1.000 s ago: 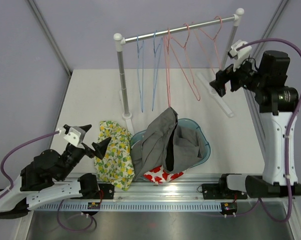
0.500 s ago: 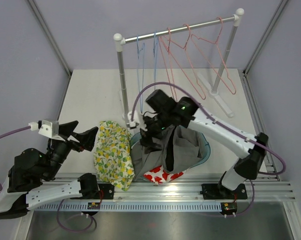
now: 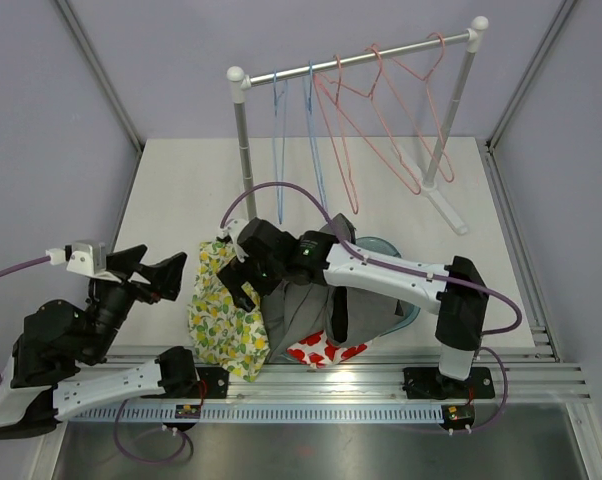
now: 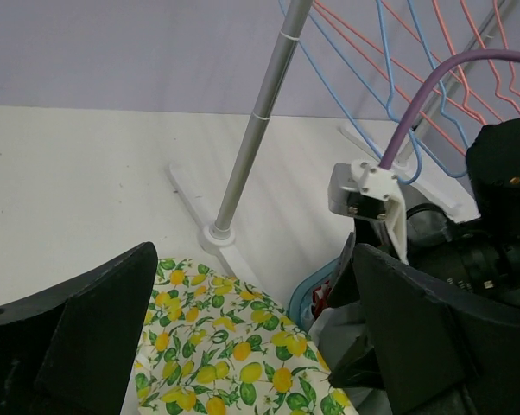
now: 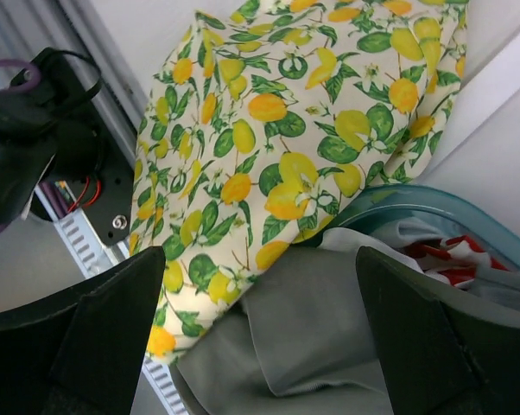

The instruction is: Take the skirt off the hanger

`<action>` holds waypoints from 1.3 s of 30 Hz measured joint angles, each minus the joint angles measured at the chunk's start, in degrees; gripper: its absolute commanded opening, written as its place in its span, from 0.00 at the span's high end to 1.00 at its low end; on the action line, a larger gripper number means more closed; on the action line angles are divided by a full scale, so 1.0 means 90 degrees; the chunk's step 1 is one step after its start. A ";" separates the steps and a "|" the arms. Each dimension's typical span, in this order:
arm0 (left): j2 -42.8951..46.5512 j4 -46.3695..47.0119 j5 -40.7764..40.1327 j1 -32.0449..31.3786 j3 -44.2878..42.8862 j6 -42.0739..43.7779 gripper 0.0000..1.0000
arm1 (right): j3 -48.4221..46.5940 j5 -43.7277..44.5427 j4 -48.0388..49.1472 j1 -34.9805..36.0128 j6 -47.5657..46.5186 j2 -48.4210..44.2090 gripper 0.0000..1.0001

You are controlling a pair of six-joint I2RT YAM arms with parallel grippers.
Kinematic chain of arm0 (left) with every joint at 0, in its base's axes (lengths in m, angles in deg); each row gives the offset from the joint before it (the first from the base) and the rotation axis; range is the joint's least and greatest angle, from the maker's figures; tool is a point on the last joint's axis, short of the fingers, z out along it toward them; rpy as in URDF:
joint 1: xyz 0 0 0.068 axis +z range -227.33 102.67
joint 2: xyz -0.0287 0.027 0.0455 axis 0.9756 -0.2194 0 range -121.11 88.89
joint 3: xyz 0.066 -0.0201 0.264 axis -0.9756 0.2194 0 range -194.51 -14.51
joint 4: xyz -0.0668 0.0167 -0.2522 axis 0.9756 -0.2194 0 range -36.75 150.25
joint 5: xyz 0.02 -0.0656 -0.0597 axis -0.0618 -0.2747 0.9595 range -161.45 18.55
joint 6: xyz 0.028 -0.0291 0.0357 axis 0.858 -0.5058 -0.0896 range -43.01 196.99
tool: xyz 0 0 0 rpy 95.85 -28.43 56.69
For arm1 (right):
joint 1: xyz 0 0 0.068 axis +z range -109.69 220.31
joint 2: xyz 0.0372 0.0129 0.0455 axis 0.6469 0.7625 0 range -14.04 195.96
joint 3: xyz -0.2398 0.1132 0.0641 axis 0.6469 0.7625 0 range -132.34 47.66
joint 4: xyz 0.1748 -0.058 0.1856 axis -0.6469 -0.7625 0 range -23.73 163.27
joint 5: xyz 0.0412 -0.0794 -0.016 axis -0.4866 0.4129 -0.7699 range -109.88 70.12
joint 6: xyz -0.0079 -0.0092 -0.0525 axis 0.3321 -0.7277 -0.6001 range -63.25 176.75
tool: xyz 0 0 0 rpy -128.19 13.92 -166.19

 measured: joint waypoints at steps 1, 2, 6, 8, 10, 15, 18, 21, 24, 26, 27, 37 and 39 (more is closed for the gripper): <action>0.0036 -0.0017 -0.0002 0.0000 0.0000 -0.0017 0.01 | 0.0000 0.0151 0.0044 0.0049 0.0221 0.0097 0.00; 0.0080 -0.0027 -0.0005 0.0000 0.0002 -0.0027 0.01 | 0.0000 0.0270 0.0075 0.0090 0.0403 0.0194 0.01; 0.0209 -0.0053 -0.0010 0.0000 0.0002 -0.0090 0.01 | 0.0000 0.0393 0.0104 0.0189 0.0928 0.0498 0.08; 0.0260 -0.0090 -0.0012 0.0000 0.0002 -0.0138 0.01 | 0.0000 0.0432 0.0102 0.0228 0.1122 0.0617 0.14; 0.0318 -0.0100 -0.0015 0.0000 0.0002 -0.0170 0.01 | 0.0029 0.0444 0.0102 0.0255 0.1251 0.0685 0.18; 0.0457 -0.0143 -0.0015 0.0000 0.0036 -0.0226 0.01 | 0.0136 0.0372 0.0090 0.0287 0.1319 0.0806 0.61; 0.0505 -0.0168 -0.0010 0.0000 0.0097 -0.0248 0.01 | 0.0073 0.0112 0.0061 0.0291 0.1093 0.0967 0.94; 0.0515 -0.0172 0.0010 0.0000 0.0134 -0.0265 0.01 | -0.0311 -0.0032 -0.0136 0.0321 0.0629 0.1212 1.00; 0.0595 -0.0175 0.0095 0.0000 0.0134 -0.0260 0.01 | -0.1010 -0.0330 -0.0690 0.0333 -0.0410 0.1248 1.00; 0.0685 -0.0170 0.0175 0.0000 0.0134 -0.0245 0.01 | -0.1804 -0.0755 -0.1163 0.0333 -0.1445 0.1219 1.00; 0.0748 -0.0165 0.0219 0.0000 0.0136 -0.0209 0.01 | -0.2144 -0.1003 -0.1367 0.0333 -0.1933 0.1134 1.00; 0.1022 0.0112 0.0486 0.0000 0.0158 0.0015 0.01 | -0.4403 -0.1785 -0.3300 -0.0129 -0.4935 -0.0886 1.00; 0.1022 0.0129 0.0532 0.0000 0.0158 0.0027 0.01 | -0.4677 -0.1916 -0.3543 -0.0673 -0.5151 -0.1149 1.00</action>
